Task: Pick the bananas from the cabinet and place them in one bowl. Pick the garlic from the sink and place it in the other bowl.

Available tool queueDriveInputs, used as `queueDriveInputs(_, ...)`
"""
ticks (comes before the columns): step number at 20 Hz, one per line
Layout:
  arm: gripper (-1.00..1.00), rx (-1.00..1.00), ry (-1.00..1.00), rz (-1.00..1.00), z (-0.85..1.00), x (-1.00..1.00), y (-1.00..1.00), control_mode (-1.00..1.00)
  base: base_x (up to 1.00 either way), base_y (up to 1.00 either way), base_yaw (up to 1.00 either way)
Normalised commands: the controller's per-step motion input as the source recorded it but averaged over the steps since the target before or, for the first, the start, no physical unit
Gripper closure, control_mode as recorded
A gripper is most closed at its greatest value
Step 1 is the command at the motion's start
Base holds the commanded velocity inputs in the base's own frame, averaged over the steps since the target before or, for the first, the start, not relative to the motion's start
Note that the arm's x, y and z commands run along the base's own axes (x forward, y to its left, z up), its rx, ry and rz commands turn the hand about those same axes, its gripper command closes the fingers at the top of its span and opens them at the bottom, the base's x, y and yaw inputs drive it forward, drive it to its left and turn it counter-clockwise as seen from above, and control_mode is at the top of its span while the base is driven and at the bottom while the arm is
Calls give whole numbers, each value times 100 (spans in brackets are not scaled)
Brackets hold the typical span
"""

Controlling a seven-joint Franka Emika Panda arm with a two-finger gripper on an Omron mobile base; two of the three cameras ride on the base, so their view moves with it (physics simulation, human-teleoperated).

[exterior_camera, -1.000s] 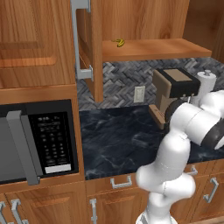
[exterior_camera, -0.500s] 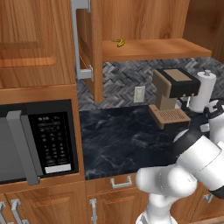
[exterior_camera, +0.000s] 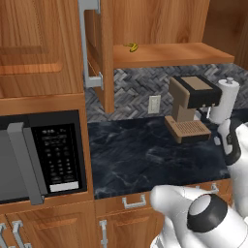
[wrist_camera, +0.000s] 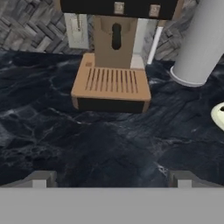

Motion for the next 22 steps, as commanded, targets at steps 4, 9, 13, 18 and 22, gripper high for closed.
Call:
queueDriveInputs(4, -100, 0, 0, 0, 61, -13, 48, -100, 0, 0, 0)
queueDriveInputs(9, -100, 0, 0, 0, 46, -21, 40, -100, 0, 0, 0)
queueDriveInputs(13, -100, 0, 0, 0, 39, -16, 33, -100, 0, 0, 0)
queueDriveInputs(18, -100, 0, -3, 0, 59, -7, 34, -100, 0, 0, 0)
queueDriveInputs(22, -100, 0, -2, 0, 54, 0, 10, -100, 0, 0, 0)
